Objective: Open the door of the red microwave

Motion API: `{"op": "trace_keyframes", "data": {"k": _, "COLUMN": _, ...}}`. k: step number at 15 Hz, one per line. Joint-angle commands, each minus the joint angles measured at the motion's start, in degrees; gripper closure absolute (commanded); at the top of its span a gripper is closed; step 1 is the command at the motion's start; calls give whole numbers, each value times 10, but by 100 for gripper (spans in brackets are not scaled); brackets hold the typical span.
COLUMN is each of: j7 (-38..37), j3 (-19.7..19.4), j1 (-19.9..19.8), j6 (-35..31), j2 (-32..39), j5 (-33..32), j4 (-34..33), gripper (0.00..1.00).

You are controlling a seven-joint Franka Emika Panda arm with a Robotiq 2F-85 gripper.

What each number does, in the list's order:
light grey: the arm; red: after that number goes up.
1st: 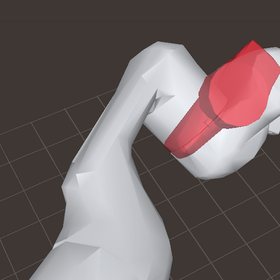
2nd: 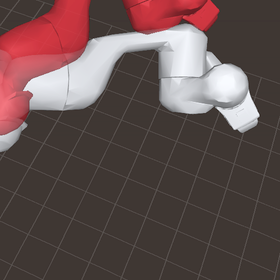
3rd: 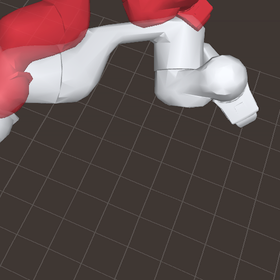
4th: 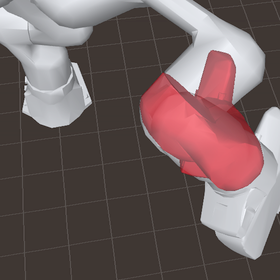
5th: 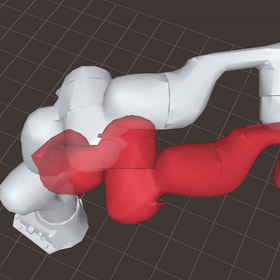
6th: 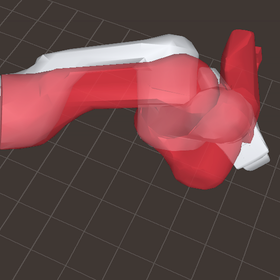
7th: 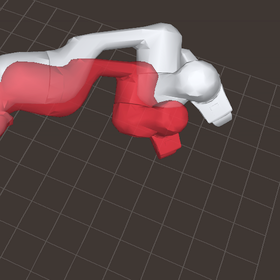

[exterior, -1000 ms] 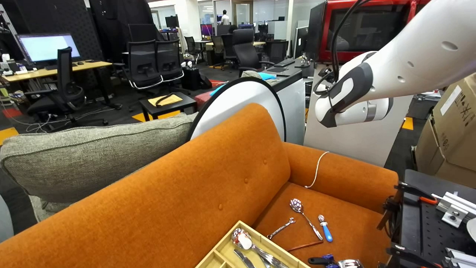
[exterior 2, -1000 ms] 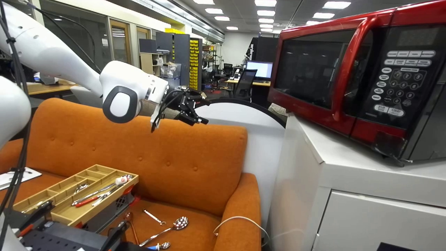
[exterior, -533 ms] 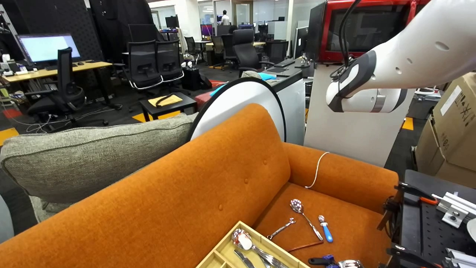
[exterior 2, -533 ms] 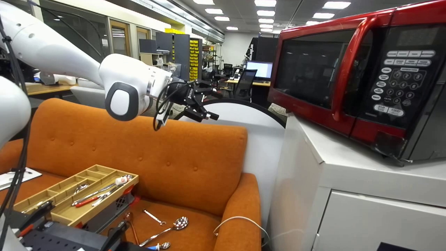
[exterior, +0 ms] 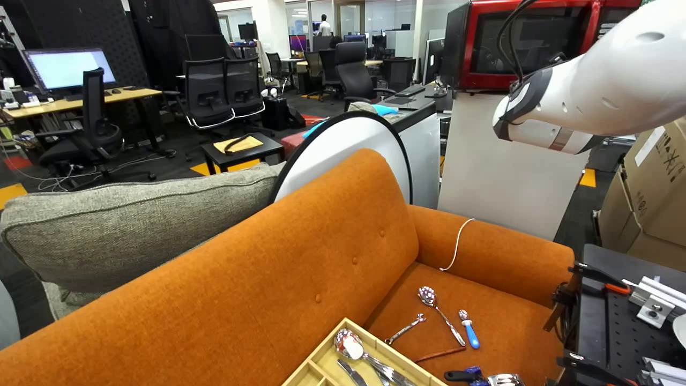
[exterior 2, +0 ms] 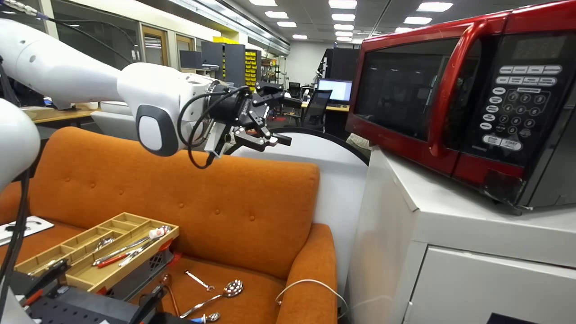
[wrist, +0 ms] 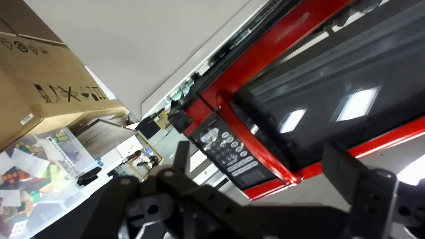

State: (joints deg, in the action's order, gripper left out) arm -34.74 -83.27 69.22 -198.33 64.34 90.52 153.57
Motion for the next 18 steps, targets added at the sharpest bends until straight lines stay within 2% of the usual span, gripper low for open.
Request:
{"op": "trace_keyframes", "data": {"k": 1, "j7": 21, "j3": -12, "j1": -21, "j6": 0, "j2": 49, "j5": 80, "j4": 1, "gripper": 0}}
{"op": "trace_keyframes", "data": {"k": 3, "j7": 26, "j3": -23, "j1": -24, "j6": 0, "j2": 55, "j5": 115, "j4": -2, "gripper": 0}}
{"op": "trace_keyframes", "data": {"k": 4, "j7": 7, "j3": -13, "j1": -16, "j6": 0, "j2": 41, "j5": 82, "j4": 10, "gripper": 0}}
{"op": "trace_keyframes", "data": {"k": 14, "j7": 8, "j3": -16, "j1": -18, "j6": 1, "j2": 51, "j5": 96, "j4": 8, "gripper": 0}}
{"op": "trace_keyframes", "data": {"k": 18, "j7": 9, "j3": -20, "j1": -49, "j6": 11, "j2": 83, "j5": 51, "j4": 0, "gripper": 0}}
